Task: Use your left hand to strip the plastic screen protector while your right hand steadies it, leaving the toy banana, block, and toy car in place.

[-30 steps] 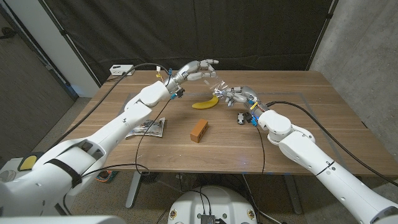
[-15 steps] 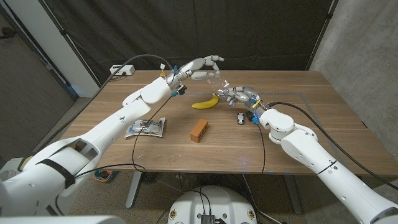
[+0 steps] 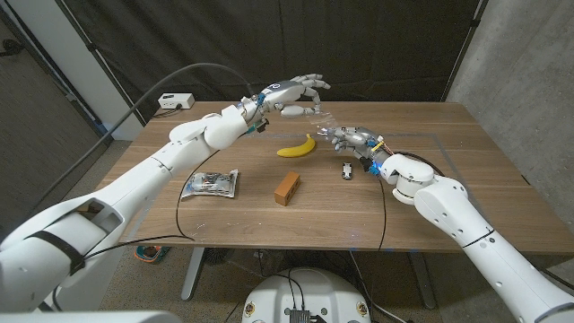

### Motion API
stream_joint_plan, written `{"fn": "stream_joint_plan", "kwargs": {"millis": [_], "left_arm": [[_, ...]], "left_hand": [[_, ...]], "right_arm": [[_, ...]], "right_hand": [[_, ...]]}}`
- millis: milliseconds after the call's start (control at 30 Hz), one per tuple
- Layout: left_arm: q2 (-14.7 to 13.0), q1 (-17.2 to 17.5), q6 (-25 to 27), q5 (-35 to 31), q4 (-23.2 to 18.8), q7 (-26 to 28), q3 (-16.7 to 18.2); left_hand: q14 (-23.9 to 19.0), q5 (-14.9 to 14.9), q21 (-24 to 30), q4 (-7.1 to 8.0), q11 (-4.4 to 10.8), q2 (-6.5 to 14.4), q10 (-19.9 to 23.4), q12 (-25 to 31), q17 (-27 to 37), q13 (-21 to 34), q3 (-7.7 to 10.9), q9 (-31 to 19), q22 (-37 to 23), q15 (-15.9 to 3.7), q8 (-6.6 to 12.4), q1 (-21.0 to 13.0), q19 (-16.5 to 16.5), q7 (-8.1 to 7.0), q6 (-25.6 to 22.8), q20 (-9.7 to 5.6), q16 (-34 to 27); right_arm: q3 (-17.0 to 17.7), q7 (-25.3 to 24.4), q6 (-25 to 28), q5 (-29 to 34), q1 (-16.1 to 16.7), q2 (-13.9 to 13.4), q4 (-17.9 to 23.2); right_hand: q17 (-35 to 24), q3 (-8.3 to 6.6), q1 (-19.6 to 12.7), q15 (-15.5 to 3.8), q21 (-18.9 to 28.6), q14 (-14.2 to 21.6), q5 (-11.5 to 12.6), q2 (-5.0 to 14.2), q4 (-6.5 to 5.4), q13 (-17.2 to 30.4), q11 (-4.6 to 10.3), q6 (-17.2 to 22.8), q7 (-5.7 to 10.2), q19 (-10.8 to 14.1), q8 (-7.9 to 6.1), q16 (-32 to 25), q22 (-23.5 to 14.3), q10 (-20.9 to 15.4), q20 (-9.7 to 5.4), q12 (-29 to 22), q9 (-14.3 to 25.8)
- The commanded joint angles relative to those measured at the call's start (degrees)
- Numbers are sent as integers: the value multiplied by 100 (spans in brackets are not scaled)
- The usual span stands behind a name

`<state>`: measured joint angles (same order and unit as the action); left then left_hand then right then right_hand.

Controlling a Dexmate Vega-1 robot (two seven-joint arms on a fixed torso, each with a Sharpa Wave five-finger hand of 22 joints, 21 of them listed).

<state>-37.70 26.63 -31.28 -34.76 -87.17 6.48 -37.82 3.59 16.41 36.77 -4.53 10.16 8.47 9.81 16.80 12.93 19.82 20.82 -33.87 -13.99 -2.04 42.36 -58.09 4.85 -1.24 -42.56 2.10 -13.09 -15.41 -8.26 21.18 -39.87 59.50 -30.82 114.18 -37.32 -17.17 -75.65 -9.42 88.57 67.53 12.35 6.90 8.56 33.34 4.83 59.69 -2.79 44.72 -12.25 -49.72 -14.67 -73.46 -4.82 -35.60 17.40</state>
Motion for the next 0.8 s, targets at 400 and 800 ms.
{"fn": "stream_joint_plan", "kwargs": {"millis": [400, 800], "left_arm": [[-620, -392, 159, -2039, -766, 1002, -611], [-799, -225, 1192, -3507, -1030, 2673, -943]], "left_hand": [[87, 113, 69, 61, 84, -16, 29, 7, 43, 85, 11, -586, 1, -162, 586, 5, -3, -162, -157, -79, -3], [82, 164, 105, 79, 118, -35, 29, 13, 49, 135, -24, -678, 13, -216, 652, 24, -7, -254, -197, -110, -19]], "right_arm": [[492, 510, 419, -1313, 51, 212, -130], [615, 909, 496, -1765, 21, 333, -307]], "right_hand": [[-43, -87, -120, -345, 23, 450, 74, 7, 82, 5, 26, 238, -167, 116, -21, 33, 47, -112, -788, 10, -17], [-92, -102, -154, -345, 17, 512, 121, -38, 85, 3, 34, 271, -185, 199, -15, 68, 109, -147, -788, 34, -43]]}}
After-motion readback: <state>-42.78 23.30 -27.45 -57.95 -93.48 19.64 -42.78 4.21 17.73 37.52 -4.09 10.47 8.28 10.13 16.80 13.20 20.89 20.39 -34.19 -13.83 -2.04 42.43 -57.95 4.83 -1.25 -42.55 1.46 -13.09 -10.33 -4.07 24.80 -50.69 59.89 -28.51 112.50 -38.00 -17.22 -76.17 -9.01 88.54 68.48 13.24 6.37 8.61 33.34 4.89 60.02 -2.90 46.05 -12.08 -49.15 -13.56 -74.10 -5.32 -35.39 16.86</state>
